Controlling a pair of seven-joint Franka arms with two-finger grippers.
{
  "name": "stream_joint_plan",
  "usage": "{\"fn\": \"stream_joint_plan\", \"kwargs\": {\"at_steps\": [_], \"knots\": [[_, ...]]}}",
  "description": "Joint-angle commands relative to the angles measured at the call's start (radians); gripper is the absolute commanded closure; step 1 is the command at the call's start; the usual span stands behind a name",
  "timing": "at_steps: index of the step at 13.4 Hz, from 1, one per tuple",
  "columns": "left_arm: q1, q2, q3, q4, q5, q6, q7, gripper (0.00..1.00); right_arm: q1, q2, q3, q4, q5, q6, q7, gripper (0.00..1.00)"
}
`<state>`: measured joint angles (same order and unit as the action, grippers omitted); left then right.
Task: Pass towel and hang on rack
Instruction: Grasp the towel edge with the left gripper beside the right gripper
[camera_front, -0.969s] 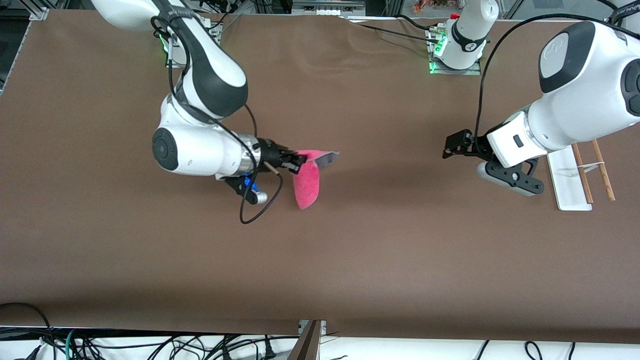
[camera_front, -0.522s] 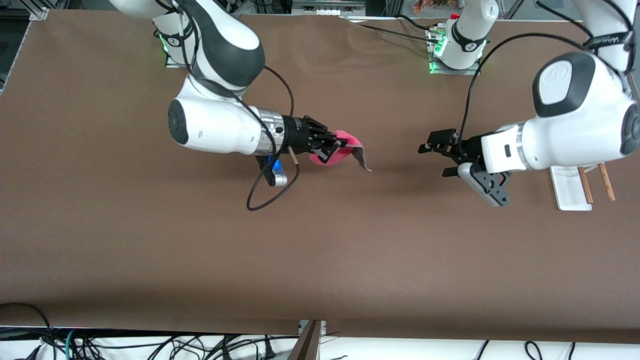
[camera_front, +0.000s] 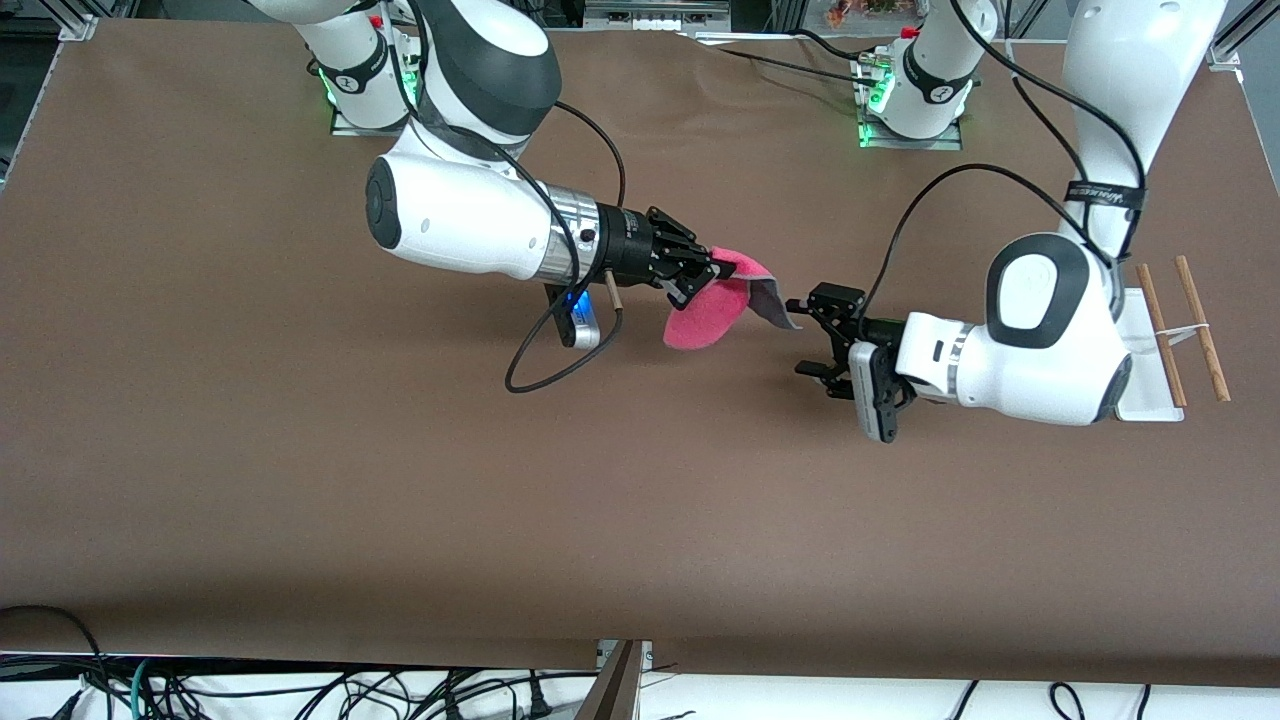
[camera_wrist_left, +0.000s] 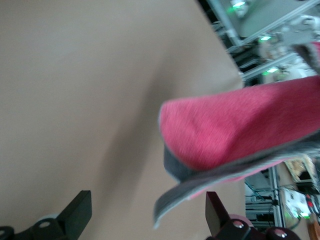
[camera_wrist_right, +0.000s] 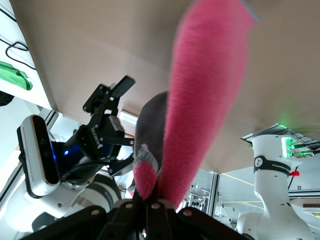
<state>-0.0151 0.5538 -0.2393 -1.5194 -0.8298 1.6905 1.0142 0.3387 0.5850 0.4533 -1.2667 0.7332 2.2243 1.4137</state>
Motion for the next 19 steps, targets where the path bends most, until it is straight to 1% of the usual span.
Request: {"fn": "stream_joint_plan", "kwargs": {"at_steps": [1,3,4,5,6,7,8,12,13,14,15,16,17,18,19], "knots": [[-0.003,0.014,-0.03,0.013,-0.077,-0.043,0.131,0.0,0.005,0.012,0.007,0.026,0.012,0.009,0.016,1.0],[0.001,0.012,-0.044,-0.007,-0.083,-0.055,0.182,0.0,0.005,0.01,0.007,0.026,0.012,0.009,0.017,1.0],[0.004,0.012,-0.049,-0.007,-0.083,-0.058,0.223,0.08,0.005,0.009,0.007,0.026,0.012,0.008,0.016,1.0],[0.009,0.015,-0.049,-0.007,-0.083,-0.06,0.272,0.35,0.005,0.009,0.007,0.026,0.012,0.009,0.016,1.0],[0.012,0.031,-0.049,-0.007,-0.094,-0.077,0.282,0.75,0.005,0.009,0.007,0.026,0.011,0.009,0.016,1.0],[0.015,0.058,-0.049,-0.007,-0.138,-0.113,0.287,0.93,0.005,0.009,0.005,0.026,0.008,0.009,0.016,1.0],[0.017,0.078,-0.048,-0.005,-0.173,-0.144,0.29,1.0,0.005,0.009,0.005,0.026,0.008,0.008,0.016,1.0],[0.032,0.069,-0.046,0.004,-0.163,-0.158,0.284,1.0,0.005,0.009,0.004,0.026,0.006,0.009,0.016,1.0],[0.032,0.067,-0.043,0.005,-0.161,-0.157,0.284,1.0,0.005,0.009,0.004,0.026,0.006,0.009,0.016,0.93],[0.032,0.067,-0.043,0.007,-0.155,-0.157,0.284,1.0,0.003,0.009,0.002,0.026,0.006,0.009,0.014,0.7],[0.032,0.063,-0.038,0.008,-0.154,-0.158,0.282,1.0,0.003,0.009,0.002,0.026,0.006,0.009,0.014,0.57],[0.032,0.054,-0.035,0.008,-0.154,-0.158,0.28,1.0,0.003,0.009,0.001,0.026,0.006,0.009,0.014,0.55],[0.032,0.049,-0.032,0.008,-0.154,-0.158,0.277,1.0,0.0,0.009,0.001,0.026,0.008,0.009,0.014,0.45],[0.032,0.037,-0.032,0.01,-0.141,-0.157,0.276,1.0,-0.001,0.01,0.001,0.026,0.008,0.009,0.014,0.42],[0.032,0.022,-0.032,0.03,-0.084,-0.157,0.261,1.0,-0.003,0.012,0.001,0.032,0.008,0.014,0.013,0.38]]}}
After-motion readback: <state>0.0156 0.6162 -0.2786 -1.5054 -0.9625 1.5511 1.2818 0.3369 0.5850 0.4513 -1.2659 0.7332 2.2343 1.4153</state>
